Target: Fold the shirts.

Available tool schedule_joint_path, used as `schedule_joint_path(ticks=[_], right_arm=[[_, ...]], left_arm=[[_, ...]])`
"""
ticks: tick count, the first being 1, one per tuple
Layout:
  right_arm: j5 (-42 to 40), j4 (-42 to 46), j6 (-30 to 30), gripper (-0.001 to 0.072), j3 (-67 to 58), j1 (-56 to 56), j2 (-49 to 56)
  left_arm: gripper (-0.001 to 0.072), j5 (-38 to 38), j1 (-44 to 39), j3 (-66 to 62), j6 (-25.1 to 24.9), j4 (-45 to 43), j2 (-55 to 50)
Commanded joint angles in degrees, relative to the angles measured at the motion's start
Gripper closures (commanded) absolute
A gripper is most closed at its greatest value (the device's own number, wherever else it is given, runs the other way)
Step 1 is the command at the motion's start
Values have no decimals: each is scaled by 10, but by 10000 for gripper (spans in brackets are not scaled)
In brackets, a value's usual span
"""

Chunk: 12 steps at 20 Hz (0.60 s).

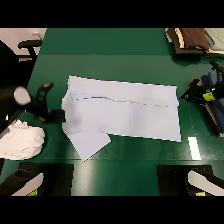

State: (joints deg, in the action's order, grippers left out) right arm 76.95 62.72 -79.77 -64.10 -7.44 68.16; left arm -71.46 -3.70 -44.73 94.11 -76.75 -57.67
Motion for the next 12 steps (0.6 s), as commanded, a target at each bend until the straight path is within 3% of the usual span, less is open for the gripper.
schedule_joint_path(ticks=[1,7,12], right_arm=[[-15,-1,4,270,27,10,-35],[-20,-2,4,270,26,38,-35],[-4,-1,3,270,26,38,-35]], left_arm=[[223,25,0,134,38,54,91],[223,111,0,212,28,122,96],[225,179,0,223,-14,188,96]])
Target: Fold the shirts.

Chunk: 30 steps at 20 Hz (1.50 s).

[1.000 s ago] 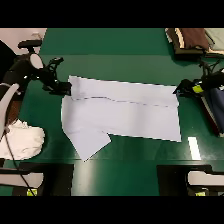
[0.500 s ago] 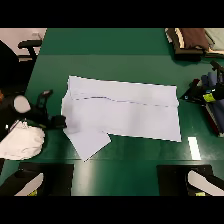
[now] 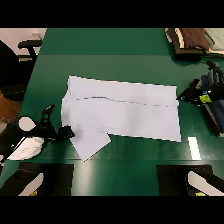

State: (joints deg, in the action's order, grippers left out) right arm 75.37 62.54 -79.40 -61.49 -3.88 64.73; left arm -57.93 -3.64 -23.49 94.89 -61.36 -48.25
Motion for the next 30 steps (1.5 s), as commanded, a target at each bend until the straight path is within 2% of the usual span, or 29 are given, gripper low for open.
schedule_joint_path(ticks=[1,2,3,4,6,8,12,15,16,17,19,21,24,27,28,30], right_arm=[[22,3,0,270,0,2,-1],[32,9,4,270,1,1,-1],[42,29,5,270,1,-1,-1],[54,51,5,269,8,-7,-1],[76,67,5,270,46,-39,-3],[75,67,5,269,110,-98,-10],[76,55,5,253,241,-219,1],[34,14,22,264,300,-226,32],[19,0,26,296,305,-215,41],[10,-7,26,364,304,-200,49],[9,-10,26,537,290,-164,56],[34,-2,26,697,264,-137,42],[95,70,25,696,228,-123,-24],[146,110,21,696,195,-124,-104],[142,110,7,697,182,-124,-124],[129,106,-1,697,151,-111,-133]], left_arm=[[226,41,0,11,-23,35,2],[280,31,0,10,-23,36,2],[589,16,0,6,-24,35,2],[681,-7,0,0,-27,35,2],[684,-51,0,-22,-50,32,2],[684,-72,0,-49,-51,20,11],[684,-74,0,-82,-51,13,30],[684,-75,0,-84,-53,13,30],[683,-75,0,-84,-53,13,30],[684,-75,0,-84,-53,13,30],[684,-90,0,-85,-53,13,30],[686,-154,0,-102,-53,-14,35],[686,-238,-2,-111,-21,-60,123],[686,-308,-2,-112,12,-41,195],[686,-317,-2,-113,13,-29,197],[686,-286,-2,-118,7,-22,187]])
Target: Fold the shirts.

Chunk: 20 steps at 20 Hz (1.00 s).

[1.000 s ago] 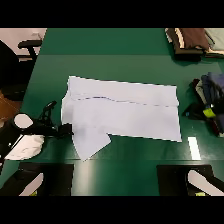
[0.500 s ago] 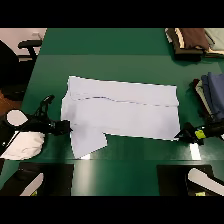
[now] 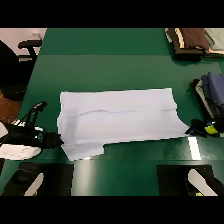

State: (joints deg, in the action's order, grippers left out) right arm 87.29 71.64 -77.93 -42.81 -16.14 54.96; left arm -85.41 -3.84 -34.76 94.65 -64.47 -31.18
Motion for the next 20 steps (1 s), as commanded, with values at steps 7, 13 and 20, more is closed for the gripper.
schedule_joint_path(ticks=[7,13,20], right_arm=[[-57,14,-31,696,-223,121,167],[-58,-5,-37,695,-388,150,350],[-37,-116,4,311,-442,92,405]], left_arm=[[684,238,1,-115,-80,-43,-194],[682,365,1,-207,-96,-46,-385],[205,329,0,-266,-92,-38,-405]])
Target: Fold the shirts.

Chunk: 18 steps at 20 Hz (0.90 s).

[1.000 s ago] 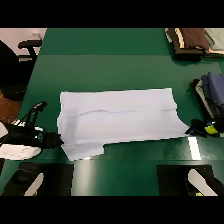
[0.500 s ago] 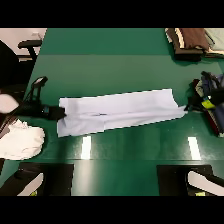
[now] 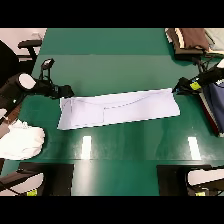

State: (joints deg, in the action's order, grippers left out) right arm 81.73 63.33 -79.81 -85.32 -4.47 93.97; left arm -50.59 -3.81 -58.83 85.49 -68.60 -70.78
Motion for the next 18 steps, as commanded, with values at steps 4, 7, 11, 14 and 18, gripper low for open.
schedule_joint_path(ticks=[4,7,11,14,18], right_arm=[[59,-34,25,113,-17,-91,28],[79,-38,26,117,-17,-106,63],[85,-39,26,160,-17,-72,119],[82,-38,40,274,-17,-31,140],[80,-40,58,617,-17,-8,137]], left_arm=[[676,-43,-2,-29,-16,59,-8],[683,-27,-31,-28,-19,88,-11],[683,33,-105,-28,3,91,-17],[683,75,-155,-29,31,98,-40],[683,108,-204,-48,30,130,-96]])
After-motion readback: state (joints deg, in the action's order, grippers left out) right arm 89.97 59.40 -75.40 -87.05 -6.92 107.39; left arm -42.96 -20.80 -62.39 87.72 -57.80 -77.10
